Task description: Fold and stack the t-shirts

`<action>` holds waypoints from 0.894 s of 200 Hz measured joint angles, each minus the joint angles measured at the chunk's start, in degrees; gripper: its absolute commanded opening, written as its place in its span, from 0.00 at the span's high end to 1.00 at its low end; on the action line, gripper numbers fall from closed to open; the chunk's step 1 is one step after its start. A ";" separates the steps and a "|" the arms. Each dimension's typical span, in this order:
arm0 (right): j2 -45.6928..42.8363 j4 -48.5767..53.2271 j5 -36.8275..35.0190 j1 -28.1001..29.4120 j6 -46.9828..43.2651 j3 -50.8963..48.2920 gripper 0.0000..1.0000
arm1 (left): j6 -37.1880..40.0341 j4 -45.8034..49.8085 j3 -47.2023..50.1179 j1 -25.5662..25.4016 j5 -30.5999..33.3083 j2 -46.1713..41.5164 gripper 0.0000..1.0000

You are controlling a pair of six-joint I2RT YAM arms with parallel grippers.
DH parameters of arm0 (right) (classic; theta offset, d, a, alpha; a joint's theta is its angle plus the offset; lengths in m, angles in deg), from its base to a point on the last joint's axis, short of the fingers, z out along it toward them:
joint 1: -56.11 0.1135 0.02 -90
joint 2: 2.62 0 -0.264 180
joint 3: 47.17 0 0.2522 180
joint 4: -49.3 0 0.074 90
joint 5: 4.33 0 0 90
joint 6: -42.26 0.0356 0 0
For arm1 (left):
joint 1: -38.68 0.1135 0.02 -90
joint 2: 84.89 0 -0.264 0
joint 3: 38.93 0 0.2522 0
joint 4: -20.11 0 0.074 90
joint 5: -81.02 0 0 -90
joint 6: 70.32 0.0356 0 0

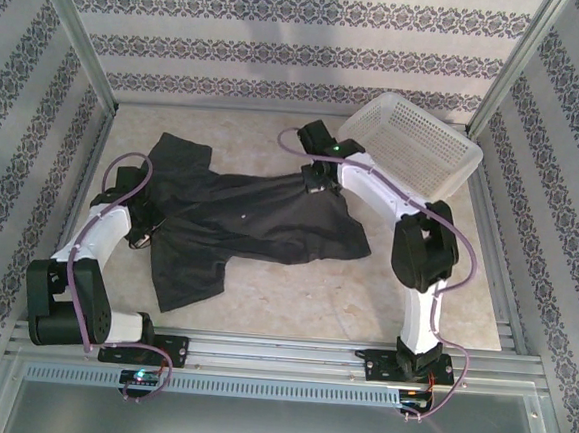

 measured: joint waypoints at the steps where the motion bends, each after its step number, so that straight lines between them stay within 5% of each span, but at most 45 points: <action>1: 0.35 0.02 0.04 -0.20 0.13 0.46 1.00 | 0.00 0.00 -0.04 0.00 0.00 0.02 1.00; 31: 6.56 1.42 1.49 -4.44 1.27 8.28 0.99 | 0.42 0.00 -0.44 0.00 0.17 0.33 1.00; 54: 12.20 5.40 3.69 -6.67 1.86 17.70 0.64 | 1.05 0.02 -0.46 0.00 0.46 0.37 1.00; 75: 13.64 6.97 4.48 -7.32 3.04 20.04 0.50 | 1.46 0.20 -0.74 0.00 0.76 0.39 1.00; 102: 6.25 4.94 5.20 -7.82 5.95 8.04 0.48 | 1.73 0.26 -0.96 0.00 1.05 0.37 1.00; 156: -23.30 -3.41 6.01 -15.65 19.08 -28.24 0.52 | 2.69 0.42 -0.96 0.00 1.22 0.35 1.00; 179: -25.24 -6.99 7.56 -18.88 22.93 -37.13 0.49 | 2.75 0.39 -0.96 0.00 1.18 0.37 1.00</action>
